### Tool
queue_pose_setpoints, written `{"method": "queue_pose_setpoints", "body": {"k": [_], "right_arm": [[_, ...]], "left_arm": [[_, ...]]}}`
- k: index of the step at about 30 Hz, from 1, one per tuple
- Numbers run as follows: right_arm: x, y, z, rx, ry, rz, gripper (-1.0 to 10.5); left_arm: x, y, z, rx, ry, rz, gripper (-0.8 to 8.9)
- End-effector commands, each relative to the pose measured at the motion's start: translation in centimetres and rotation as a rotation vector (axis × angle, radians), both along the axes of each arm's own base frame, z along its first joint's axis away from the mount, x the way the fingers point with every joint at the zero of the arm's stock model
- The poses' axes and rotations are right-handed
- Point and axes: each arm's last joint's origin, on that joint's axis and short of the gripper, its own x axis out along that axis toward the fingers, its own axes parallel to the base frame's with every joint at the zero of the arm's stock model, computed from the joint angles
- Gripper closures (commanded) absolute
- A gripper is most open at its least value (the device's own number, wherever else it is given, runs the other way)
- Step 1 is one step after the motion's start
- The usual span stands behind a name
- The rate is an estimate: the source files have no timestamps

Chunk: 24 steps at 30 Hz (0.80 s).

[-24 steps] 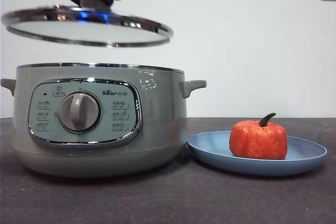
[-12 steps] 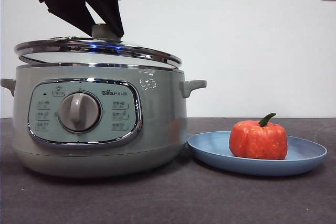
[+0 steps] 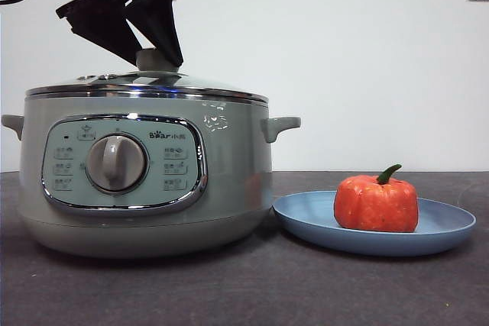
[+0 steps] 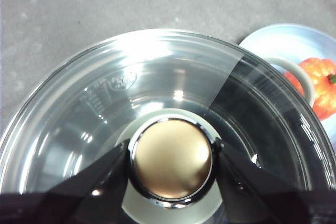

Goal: Take the pumpkin out from the steamer,put the pumpkin in the blue plate,close the lid

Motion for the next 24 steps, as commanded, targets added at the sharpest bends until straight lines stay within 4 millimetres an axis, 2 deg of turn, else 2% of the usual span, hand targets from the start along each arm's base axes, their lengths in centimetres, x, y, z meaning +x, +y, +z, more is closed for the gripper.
{"method": "queue_pose_setpoints", "body": {"k": [1, 6, 8, 11, 12, 18, 24], "right_arm": [[0.0, 0.0, -0.2, 0.005, 0.006, -0.006, 4.5], [0.0, 0.0, -0.2, 0.005, 0.007, -0.006, 4.5], [0.0, 0.0, -0.2, 0.005, 0.007, -0.006, 4.5], [0.0, 0.0, -0.2, 0.005, 0.007, -0.006, 4.5], [0.0, 0.0, -0.2, 0.005, 0.007, -0.006, 4.5], [0.0, 0.0, -0.2, 0.005, 0.007, -0.006, 4.5], [0.0, 0.0, -0.2, 0.006, 0.007, -0.005, 4.5]], "left_arm": [[0.0, -0.1, -1.1, 0.008, 0.029, -0.001, 8.26], [-0.1, 0.0, -1.2, 0.016, 0.04, 0.002, 7.99], [-0.1, 0.0, -1.3, 0.02, 0.042, 0.014, 6.92], [-0.1, 0.0, -1.3, 0.022, 0.044, 0.017, 4.58], [-0.1, 0.0, -1.3, 0.022, 0.044, 0.017, 4.38], [-0.8, 0.4, -0.3, 0.008, 0.02, 0.018, 4.37], [-2.7, 1.4, 1.7, -0.027, -0.014, 0.03, 4.39]]}}
